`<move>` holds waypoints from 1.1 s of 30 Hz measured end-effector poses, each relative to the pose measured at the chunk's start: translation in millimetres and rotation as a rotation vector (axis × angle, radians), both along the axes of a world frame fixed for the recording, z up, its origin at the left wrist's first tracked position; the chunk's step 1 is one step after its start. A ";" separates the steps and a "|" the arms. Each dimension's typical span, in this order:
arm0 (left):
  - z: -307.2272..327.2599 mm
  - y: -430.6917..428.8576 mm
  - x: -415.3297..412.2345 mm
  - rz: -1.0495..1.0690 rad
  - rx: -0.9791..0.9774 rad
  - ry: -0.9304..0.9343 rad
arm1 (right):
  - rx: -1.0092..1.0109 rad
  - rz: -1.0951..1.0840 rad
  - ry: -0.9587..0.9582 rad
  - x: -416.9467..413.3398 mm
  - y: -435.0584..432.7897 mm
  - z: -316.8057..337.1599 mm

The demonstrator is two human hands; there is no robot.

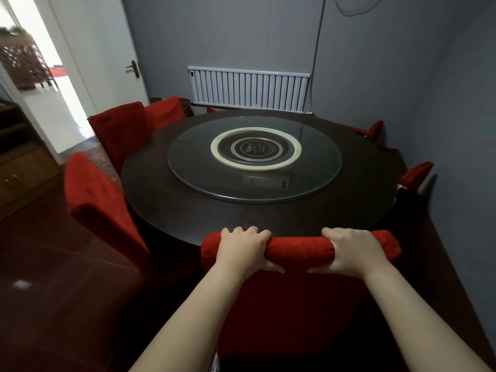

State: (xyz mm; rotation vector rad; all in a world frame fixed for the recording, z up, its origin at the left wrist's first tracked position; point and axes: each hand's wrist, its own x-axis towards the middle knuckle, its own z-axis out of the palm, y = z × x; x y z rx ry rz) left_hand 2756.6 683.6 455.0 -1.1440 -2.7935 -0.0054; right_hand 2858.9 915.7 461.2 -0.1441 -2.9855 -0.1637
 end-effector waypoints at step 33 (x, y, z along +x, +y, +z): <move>-84.6 36.4 113.8 -0.256 0.009 0.201 | -0.057 -0.069 -0.158 122.2 31.8 -78.3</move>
